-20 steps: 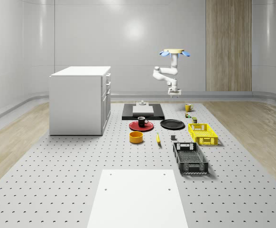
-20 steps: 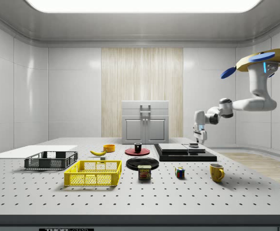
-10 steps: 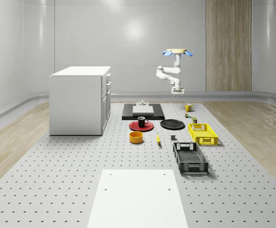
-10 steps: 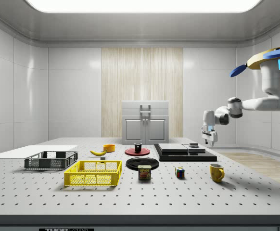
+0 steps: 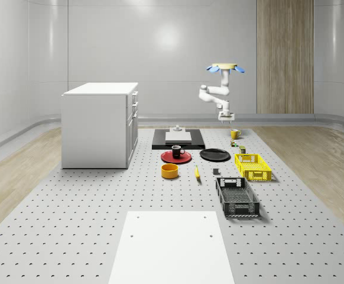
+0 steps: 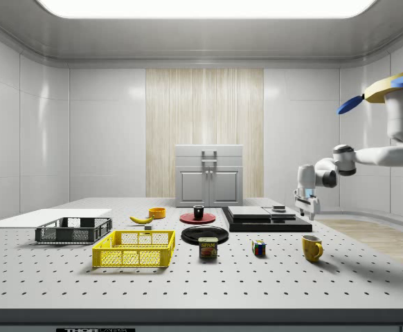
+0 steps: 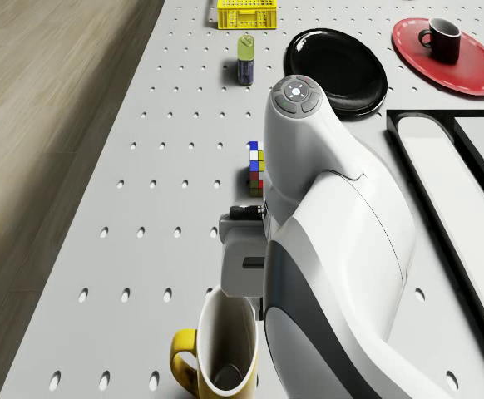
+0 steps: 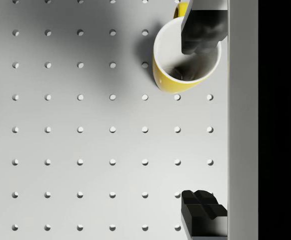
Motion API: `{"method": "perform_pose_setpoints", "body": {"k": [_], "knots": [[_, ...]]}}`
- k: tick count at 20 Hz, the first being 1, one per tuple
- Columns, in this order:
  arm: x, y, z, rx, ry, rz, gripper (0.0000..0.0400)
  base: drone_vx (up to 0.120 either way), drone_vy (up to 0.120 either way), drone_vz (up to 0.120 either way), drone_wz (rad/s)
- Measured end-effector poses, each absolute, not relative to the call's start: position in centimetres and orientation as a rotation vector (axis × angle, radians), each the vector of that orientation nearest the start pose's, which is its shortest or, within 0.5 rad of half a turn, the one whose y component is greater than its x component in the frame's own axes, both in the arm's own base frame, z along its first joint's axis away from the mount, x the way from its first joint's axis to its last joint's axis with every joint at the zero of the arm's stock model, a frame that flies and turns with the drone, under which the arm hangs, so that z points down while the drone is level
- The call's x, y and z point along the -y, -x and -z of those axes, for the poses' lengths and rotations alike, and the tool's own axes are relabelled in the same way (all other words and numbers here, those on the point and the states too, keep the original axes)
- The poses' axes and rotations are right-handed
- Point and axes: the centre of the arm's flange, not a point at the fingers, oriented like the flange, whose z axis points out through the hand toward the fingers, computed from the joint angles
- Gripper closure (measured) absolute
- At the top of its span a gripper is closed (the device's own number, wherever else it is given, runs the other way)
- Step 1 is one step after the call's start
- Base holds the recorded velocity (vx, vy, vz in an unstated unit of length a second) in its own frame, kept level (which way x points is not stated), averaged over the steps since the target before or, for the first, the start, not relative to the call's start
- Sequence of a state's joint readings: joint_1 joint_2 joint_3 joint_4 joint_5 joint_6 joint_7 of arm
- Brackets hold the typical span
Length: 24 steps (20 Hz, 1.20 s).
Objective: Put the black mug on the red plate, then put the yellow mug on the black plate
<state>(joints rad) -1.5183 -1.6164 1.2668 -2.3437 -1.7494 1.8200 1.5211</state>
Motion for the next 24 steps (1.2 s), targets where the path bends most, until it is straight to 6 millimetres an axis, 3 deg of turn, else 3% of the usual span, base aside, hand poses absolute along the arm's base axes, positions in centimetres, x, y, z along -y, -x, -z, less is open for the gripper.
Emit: {"method": "perform_pose_setpoints", "body": {"k": [8,15,24], "knots": [[-7.4,-45.5,-55.9,0.003,-0.002,-0.786,0.0,0.0,0.12,-0.025,0.0],[-7.4,-45.5,-55.9,0.003,-0.002,-0.786,0.0,0.029,0.0,-0.114,0.0],[-7.4,-45.4,-57.5,0.003,-0.002,-0.786,0.0,0.022,0.0,0.0,0.0]]}}
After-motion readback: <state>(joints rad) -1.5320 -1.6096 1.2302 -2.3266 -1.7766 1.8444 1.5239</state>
